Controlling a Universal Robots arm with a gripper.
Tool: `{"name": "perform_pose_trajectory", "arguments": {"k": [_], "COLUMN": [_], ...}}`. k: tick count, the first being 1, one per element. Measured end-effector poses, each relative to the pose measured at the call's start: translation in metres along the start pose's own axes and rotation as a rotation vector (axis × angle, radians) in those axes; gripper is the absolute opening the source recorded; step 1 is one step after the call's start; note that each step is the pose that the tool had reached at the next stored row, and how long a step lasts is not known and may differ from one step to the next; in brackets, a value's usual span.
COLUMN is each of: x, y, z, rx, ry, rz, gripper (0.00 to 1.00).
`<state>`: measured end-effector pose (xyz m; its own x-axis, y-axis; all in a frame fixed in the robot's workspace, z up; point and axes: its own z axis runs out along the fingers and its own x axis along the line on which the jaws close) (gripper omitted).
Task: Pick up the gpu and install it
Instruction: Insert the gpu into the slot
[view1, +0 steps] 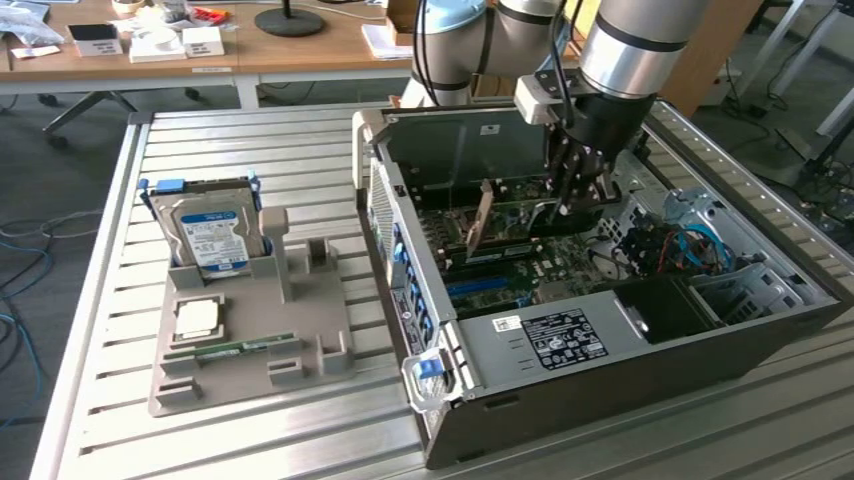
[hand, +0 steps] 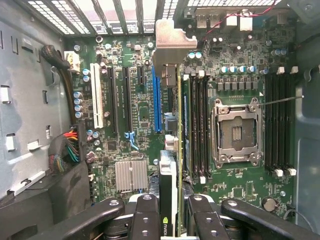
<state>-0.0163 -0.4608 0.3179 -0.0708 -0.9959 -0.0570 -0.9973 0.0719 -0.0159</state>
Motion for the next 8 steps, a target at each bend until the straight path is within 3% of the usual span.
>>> {"name": "perform_pose_trajectory", "arguments": {"k": [8], "x": [0.0001], "y": [0.0001], "z": [0.0014], "rx": [0.0000], "ry": [0.0001], "rz": [0.000], "gripper": [0.27]}}
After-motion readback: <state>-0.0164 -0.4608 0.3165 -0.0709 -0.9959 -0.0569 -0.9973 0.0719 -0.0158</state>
